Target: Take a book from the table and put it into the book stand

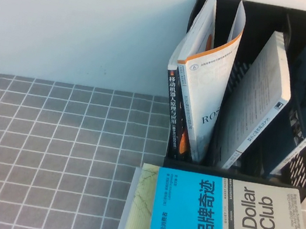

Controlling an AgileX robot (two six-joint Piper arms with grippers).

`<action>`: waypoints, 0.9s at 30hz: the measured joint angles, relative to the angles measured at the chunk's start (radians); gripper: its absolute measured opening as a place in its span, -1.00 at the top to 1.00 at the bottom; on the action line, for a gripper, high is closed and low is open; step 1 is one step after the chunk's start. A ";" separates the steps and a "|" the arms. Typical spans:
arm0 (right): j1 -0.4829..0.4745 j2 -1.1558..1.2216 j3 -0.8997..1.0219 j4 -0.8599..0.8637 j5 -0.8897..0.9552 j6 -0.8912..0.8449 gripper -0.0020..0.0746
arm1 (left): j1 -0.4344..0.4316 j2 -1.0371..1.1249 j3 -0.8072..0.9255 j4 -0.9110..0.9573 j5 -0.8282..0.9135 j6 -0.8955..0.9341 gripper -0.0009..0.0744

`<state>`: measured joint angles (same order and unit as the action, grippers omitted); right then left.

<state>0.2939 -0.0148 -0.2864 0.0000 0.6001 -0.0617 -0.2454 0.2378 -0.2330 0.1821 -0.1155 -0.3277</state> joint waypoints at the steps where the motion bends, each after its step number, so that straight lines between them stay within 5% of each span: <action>1: 0.000 0.000 0.000 0.000 0.000 0.000 0.95 | 0.014 -0.051 0.046 0.000 -0.001 0.000 0.98; 7: 0.000 0.000 0.000 0.000 0.000 0.000 0.95 | 0.057 -0.236 0.247 0.000 0.005 0.000 0.98; 19: 0.000 0.000 0.000 0.000 0.000 0.000 0.95 | 0.071 -0.248 0.254 0.114 0.323 0.004 0.98; 27: 0.000 0.000 0.000 0.000 0.000 0.000 0.95 | 0.071 -0.248 0.254 0.065 0.356 0.009 0.98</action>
<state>0.2939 -0.0148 -0.2864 0.0000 0.6001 -0.0617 -0.1746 -0.0106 0.0209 0.2475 0.2404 -0.3190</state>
